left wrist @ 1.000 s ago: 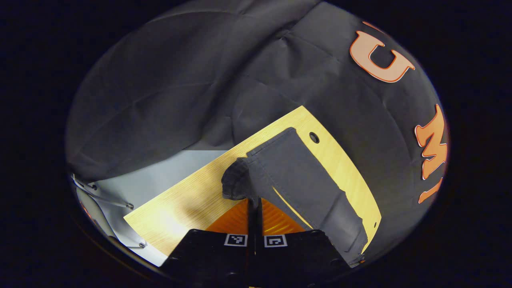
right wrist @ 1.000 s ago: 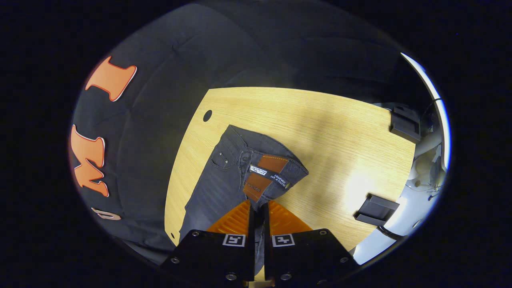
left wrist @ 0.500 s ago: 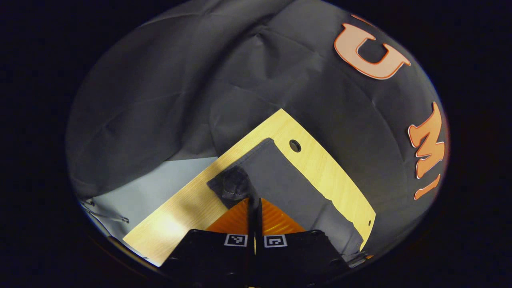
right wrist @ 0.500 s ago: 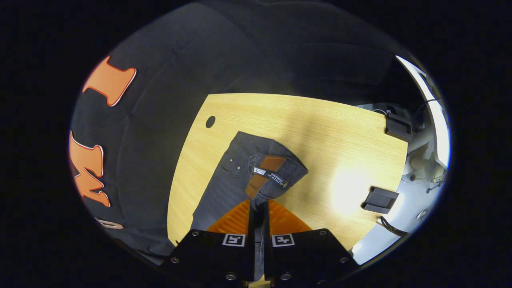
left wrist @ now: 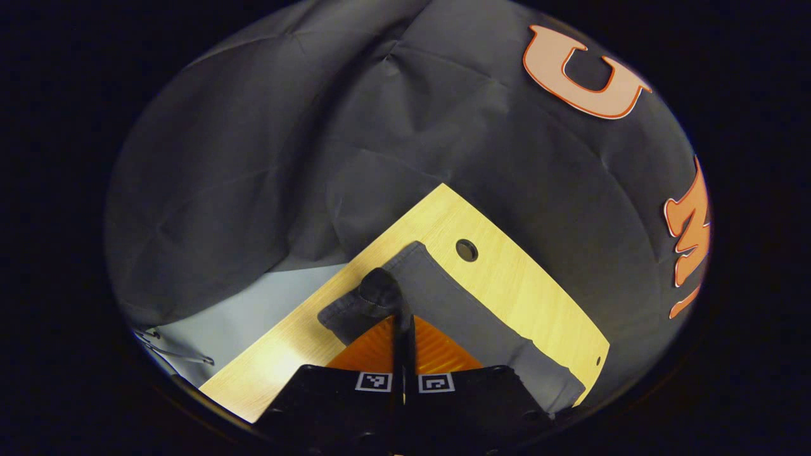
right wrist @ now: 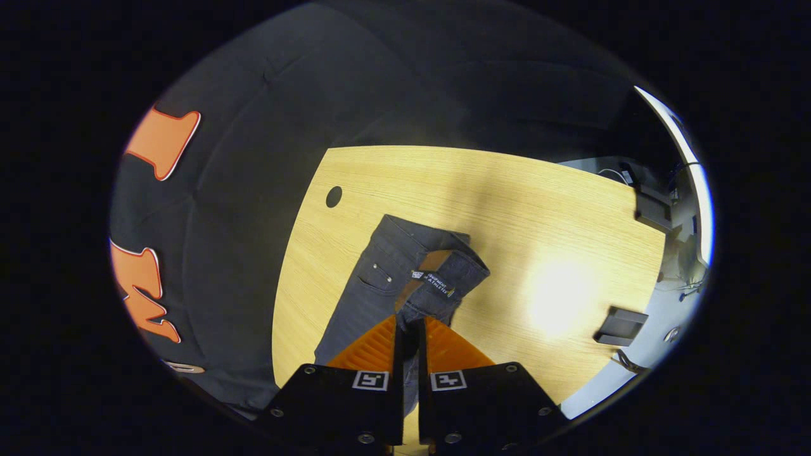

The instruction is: Grasp the waist and the cuffs of the jeans and fold them to make the two legs overlap; first hold the waist and fold one-third of the jeans toward the cuffs, then hold the cuffs and fold the remaining one-third in the same direction to finish folding.

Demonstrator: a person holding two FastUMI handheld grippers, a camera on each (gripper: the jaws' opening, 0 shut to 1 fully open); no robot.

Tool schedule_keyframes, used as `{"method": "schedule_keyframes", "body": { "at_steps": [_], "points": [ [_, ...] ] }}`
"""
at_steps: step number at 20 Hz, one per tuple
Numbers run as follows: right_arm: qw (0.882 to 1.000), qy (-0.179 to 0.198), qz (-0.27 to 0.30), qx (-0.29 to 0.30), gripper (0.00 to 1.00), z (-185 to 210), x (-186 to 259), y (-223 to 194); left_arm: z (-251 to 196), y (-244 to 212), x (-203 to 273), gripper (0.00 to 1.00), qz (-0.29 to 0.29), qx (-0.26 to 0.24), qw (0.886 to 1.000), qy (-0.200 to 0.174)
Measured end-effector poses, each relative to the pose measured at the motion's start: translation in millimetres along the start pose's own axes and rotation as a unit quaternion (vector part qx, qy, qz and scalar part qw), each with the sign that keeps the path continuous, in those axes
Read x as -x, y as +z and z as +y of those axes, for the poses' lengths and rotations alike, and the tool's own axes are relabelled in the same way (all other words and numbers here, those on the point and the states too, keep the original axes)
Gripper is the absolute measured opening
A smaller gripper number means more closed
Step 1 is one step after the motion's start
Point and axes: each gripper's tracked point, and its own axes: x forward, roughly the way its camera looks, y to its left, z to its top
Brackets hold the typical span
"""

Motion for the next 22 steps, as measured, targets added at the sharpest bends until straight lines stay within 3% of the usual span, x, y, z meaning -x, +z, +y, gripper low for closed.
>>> {"method": "schedule_keyframes", "body": {
  "at_steps": [5, 11, 15, 16, 17, 18, 21, 22],
  "points": [
    [1.000, 0.004, 0.017, 0.007, 0.10, 32, -36, 15, -1, 11, -27, 0.01, -0.001, -0.009, 0.999, 0.037],
    [0.999, -0.010, 0.032, 0.008, 0.10, 45, -75, 22, -4, 8, -50, 0.01, 0.009, -0.024, 0.997, 0.076],
    [0.999, -0.009, 0.049, -0.013, 0.10, 49, -91, 18, -7, 0, -49, 0.01, 0.018, -0.036, 0.996, 0.076],
    [0.999, -0.001, 0.048, -0.019, 0.06, 53, -90, 20, -8, -1, -50, 0.04, 0.020, -0.034, 0.996, 0.075],
    [0.999, 0.009, 0.046, -0.021, 0.12, 58, -90, 22, -8, -3, -50, 0.08, 0.023, -0.033, 0.996, 0.075],
    [0.999, 0.020, 0.042, -0.015, 0.30, 62, -94, 22, -11, 0, -48, 0.22, 0.021, -0.029, 0.997, 0.074],
    [0.999, 0.023, 0.032, 0.012, 0.48, 56, -82, 23, -19, 3, -40, 0.63, 0.008, -0.024, 0.998, 0.054],
    [0.999, 0.018, 0.025, 0.024, 0.60, 49, -78, 24, -24, 4, -37, 0.67, 0.003, -0.028, 0.999, 0.045]
  ]
}}
